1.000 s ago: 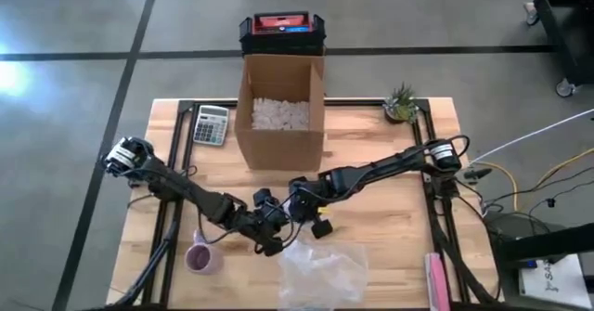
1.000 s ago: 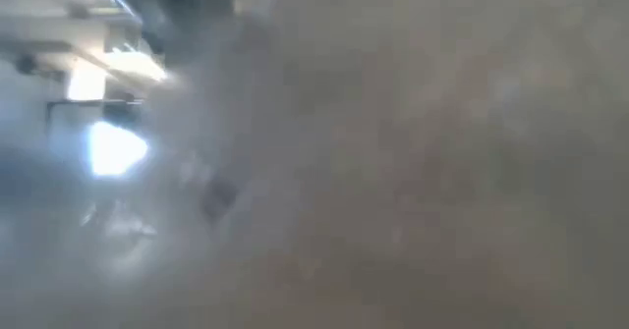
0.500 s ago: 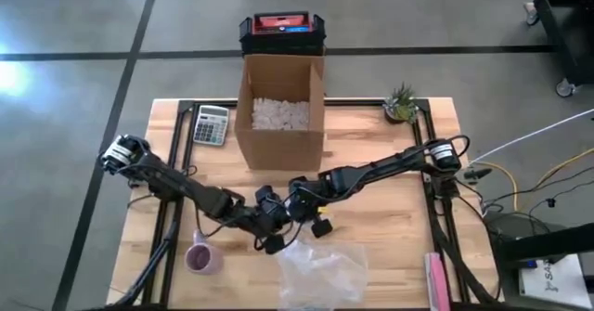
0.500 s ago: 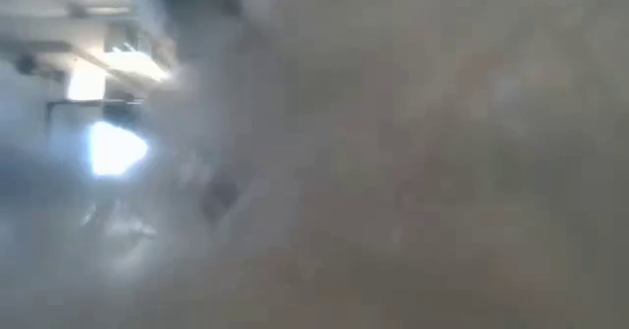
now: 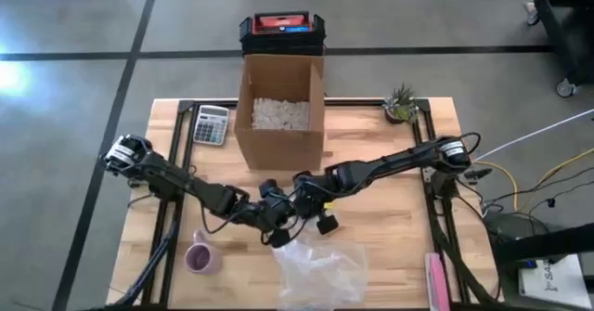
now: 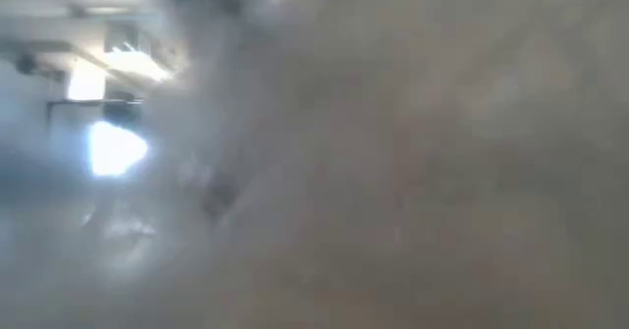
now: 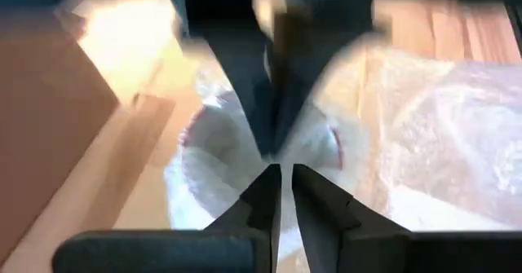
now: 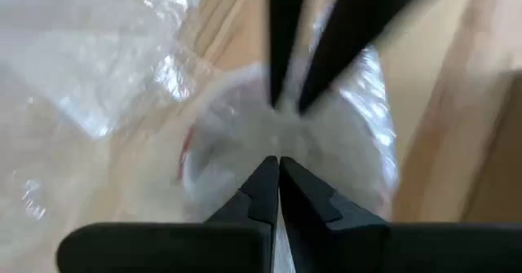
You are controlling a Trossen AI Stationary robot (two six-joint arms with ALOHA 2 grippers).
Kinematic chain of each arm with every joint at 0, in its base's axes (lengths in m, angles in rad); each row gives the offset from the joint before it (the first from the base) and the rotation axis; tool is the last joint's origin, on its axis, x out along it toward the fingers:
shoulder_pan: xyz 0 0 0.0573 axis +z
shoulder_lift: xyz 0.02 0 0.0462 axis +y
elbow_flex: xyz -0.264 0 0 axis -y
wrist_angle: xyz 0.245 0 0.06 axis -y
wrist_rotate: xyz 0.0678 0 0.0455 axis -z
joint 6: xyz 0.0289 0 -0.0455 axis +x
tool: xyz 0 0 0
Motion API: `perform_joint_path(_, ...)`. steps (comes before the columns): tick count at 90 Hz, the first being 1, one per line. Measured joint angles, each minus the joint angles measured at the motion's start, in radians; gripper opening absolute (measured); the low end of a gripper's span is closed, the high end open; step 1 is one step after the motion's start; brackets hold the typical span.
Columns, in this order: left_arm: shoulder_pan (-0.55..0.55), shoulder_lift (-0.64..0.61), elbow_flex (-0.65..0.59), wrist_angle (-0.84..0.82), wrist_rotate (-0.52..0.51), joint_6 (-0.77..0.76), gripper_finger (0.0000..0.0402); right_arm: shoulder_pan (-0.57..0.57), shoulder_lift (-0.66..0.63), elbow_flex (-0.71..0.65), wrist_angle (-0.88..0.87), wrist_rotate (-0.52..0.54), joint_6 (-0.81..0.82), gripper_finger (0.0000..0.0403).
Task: Wrap mug
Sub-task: Wrap the white mug with the bubble wrap
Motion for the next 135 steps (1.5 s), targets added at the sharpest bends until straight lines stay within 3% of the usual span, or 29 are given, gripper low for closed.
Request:
perform_joint_path(18,0.015,0.039,0.000,0.022,0.017,0.000,0.0021,0.000,-0.055,0.018,-0.159,0.009,0.032,0.0000)
perform_joint_path(82,0.020,0.048,-0.005,0.015,0.020,0.011,0.0021,0.006,0.151,0.005,0.047,-0.052,-0.013,0.0000)
perform_joint_path(105,0.026,0.048,-0.004,0.036,0.026,0.014,0.0021,0.009,0.003,0.002,0.003,-0.040,0.014,0.0000)
perform_joint_path(119,0.025,0.049,-0.006,0.032,0.026,0.013,0.0021,0.009,-0.134,0.001,-0.118,-0.040,0.073,0.0000)
perform_joint_path(135,0.025,0.049,-0.006,0.036,0.028,0.011,0.0021,0.009,-0.237,-0.120,-0.194,-0.038,0.162,0.0000)
